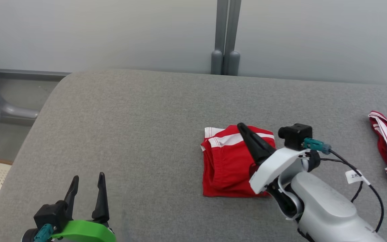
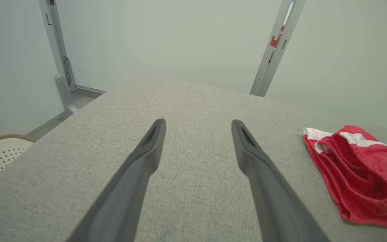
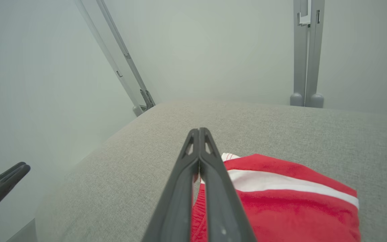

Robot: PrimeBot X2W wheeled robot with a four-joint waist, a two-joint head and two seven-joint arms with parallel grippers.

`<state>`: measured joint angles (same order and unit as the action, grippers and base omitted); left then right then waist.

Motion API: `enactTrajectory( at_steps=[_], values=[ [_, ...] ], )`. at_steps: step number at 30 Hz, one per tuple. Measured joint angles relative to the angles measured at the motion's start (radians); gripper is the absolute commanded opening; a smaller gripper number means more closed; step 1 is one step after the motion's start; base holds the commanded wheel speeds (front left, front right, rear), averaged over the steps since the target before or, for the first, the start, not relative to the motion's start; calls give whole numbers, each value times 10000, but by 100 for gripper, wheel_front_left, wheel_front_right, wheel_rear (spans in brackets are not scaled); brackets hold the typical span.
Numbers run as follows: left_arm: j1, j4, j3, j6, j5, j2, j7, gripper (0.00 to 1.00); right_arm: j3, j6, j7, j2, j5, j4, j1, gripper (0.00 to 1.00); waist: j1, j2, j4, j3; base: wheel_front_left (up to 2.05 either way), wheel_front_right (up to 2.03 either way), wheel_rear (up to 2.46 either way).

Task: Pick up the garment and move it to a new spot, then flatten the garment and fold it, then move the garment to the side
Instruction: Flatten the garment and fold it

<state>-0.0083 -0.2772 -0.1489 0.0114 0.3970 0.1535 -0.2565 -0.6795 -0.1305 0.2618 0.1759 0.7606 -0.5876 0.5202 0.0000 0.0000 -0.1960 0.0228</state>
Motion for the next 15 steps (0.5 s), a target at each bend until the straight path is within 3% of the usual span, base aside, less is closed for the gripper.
enactTrajectory(
  at_steps=[1,2,4,5,15],
  values=[
    [16,36,13,-19,2,2,-2,100,272,0,0,138,-199,280,-108,0,0,0,99,25,0,0,0],
    [32,65,33,-27,6,6,-2,100,573,0,0,274,-384,543,-256,8,0,0,203,51,0,0,0],
    [56,109,73,-42,23,15,-4,100,1064,0,-2,529,-809,965,-490,62,0,0,390,96,0,0,0],
    [82,140,86,-61,40,19,-8,100,1390,0,0,665,-1026,1204,-609,100,0,0,499,121,0,0,0],
    [178,337,161,-117,73,33,-17,100,4077,0,10,1131,-2638,2834,-2213,100,0,0,1434,262,0,0,0]
  ],
)
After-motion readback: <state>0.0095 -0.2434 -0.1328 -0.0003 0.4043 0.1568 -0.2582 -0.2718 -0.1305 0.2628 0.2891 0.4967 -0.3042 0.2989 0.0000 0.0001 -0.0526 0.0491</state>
